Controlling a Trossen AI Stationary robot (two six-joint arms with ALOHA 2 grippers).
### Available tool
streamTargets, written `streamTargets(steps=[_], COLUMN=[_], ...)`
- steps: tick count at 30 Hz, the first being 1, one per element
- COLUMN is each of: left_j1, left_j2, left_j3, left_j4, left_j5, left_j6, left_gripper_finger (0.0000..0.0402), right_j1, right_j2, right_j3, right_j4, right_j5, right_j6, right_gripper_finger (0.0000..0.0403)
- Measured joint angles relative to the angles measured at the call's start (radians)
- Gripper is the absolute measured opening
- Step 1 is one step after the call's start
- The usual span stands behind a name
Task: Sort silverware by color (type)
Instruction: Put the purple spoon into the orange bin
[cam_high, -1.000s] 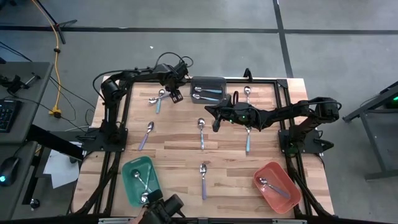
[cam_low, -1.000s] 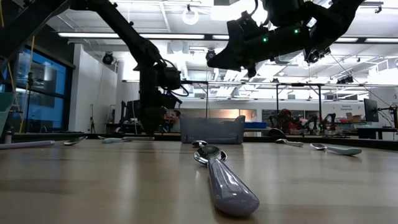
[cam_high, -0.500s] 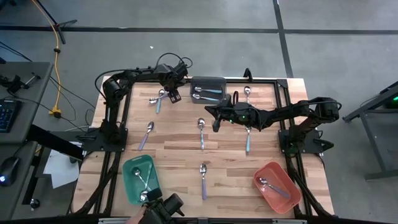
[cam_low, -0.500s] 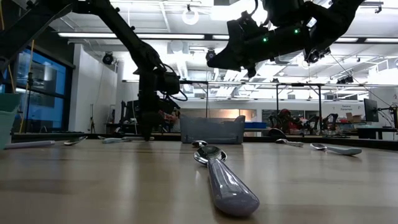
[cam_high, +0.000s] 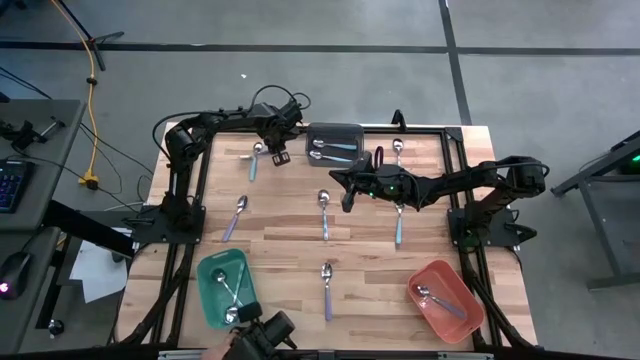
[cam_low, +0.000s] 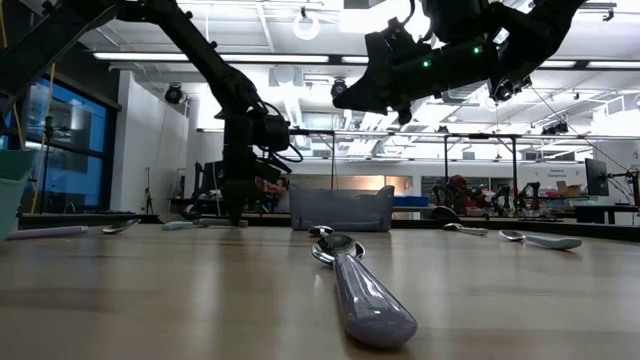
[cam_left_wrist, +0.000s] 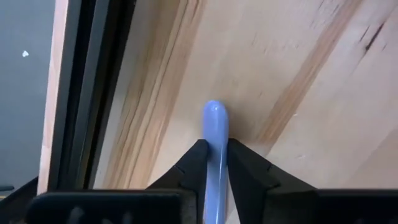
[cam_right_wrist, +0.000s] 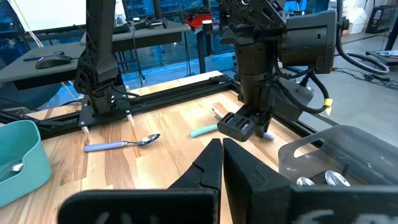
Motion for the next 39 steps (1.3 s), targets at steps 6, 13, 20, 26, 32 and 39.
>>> streamTargets(steps=[6,13,20,26,32,39], left_j1=[0.000,-0.006,-0.036,-0.076,-0.141,-0.156], left_j2=[-0.011,-0.036,-0.075,-0.089,-0.089,-0.089], left_j3=[0.001,0.001,0.000,0.000,0.000,0.000], left_j4=[-0.005,-0.034,-0.082,-0.117,-0.135,-0.119], left_j5=[-0.024,-0.017,0.060,0.147,0.167,-0.005], left_j6=[0.001,0.008,-0.010,-0.035,-0.090,-0.165], left_gripper_finger=[0.0011,0.0000,0.0001,0.0002,0.0001,0.0035], right_j1=[0.000,0.000,0.000,0.004,0.005,0.005], right_j2=[0.000,0.000,0.000,0.000,0.000,0.000], right_j3=[0.000,0.000,0.000,0.000,0.000,0.000], right_j4=[0.000,0.000,0.000,0.000,0.000,0.000], right_j5=[0.000,-0.010,-0.010,-0.014,-0.015,-0.018], right_j6=[0.000,0.000,0.000,0.000,-0.003,0.000], right_gripper_finger=[0.0000,0.0000,0.0000,0.0000,0.0000,0.0000])
